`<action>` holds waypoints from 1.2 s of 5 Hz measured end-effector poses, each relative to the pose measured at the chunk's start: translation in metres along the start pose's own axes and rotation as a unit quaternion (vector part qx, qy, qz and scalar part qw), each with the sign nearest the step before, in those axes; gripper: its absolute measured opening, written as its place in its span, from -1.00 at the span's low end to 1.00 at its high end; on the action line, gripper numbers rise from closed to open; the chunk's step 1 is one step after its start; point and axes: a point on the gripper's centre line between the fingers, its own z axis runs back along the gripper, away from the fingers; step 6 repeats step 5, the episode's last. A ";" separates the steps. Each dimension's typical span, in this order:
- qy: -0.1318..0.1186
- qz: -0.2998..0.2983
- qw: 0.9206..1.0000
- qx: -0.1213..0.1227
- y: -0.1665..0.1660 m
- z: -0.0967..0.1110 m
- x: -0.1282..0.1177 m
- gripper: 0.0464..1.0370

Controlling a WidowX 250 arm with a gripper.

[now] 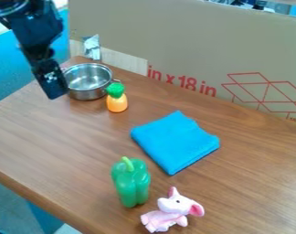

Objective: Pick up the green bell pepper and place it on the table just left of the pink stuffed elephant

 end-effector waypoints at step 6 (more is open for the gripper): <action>-0.006 0.162 0.987 0.003 0.037 -0.020 -0.004 0.94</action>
